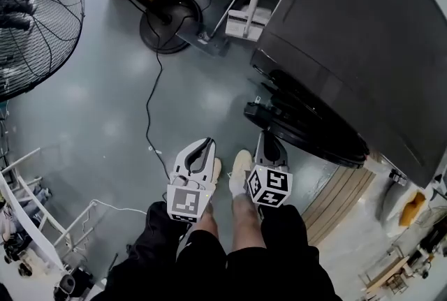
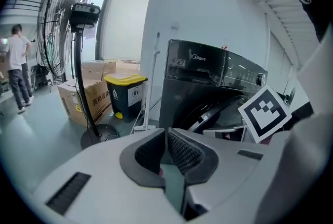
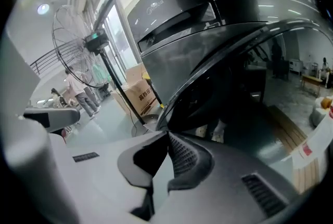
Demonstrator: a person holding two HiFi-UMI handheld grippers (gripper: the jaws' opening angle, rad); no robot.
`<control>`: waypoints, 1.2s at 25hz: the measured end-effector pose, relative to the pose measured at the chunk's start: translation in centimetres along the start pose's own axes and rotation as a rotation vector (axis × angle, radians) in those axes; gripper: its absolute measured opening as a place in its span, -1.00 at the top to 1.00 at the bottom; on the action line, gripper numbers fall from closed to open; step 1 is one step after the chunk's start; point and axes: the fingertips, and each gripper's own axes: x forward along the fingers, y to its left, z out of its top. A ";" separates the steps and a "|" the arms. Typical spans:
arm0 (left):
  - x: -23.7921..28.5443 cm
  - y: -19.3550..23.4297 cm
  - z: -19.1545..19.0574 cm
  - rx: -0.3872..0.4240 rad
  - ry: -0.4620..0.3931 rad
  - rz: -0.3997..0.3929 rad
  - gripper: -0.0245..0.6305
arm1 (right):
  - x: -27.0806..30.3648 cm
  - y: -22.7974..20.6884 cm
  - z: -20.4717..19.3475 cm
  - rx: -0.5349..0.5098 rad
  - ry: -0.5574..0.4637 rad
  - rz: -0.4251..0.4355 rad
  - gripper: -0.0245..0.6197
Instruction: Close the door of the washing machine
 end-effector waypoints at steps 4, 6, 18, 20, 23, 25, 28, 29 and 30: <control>0.6 0.4 0.1 -0.015 -0.007 0.010 0.82 | 1.2 -0.5 1.0 -0.033 -0.004 -0.009 0.87; 1.0 0.7 0.4 -0.022 -0.037 0.014 0.82 | 1.8 -0.8 1.4 -0.036 -0.004 -0.017 0.87; 1.9 1.1 1.3 -0.024 -0.007 0.012 0.82 | 3.7 -1.7 3.9 -0.016 0.000 -0.030 0.87; 1.9 1.1 1.7 -0.019 -0.008 0.010 0.82 | 3.8 -1.7 4.1 0.001 -0.003 -0.029 0.87; 1.7 1.1 2.1 -0.010 -0.013 0.005 0.82 | 4.0 -1.7 4.4 -0.004 -0.013 -0.033 0.88; 1.3 1.2 2.5 -0.002 -0.017 0.002 0.82 | 3.8 -1.6 4.4 -0.022 -0.020 -0.047 0.88; 0.8 1.5 3.3 0.007 -0.029 0.000 0.82 | 3.8 -1.5 4.6 -0.002 -0.023 -0.052 0.88; 0.8 1.5 3.4 0.008 -0.033 -0.001 0.82 | 4.0 -1.4 4.6 0.010 -0.021 -0.047 0.88; 0.7 1.6 3.5 0.011 -0.035 -0.002 0.82 | 4.0 -1.4 4.7 0.018 -0.021 -0.041 0.88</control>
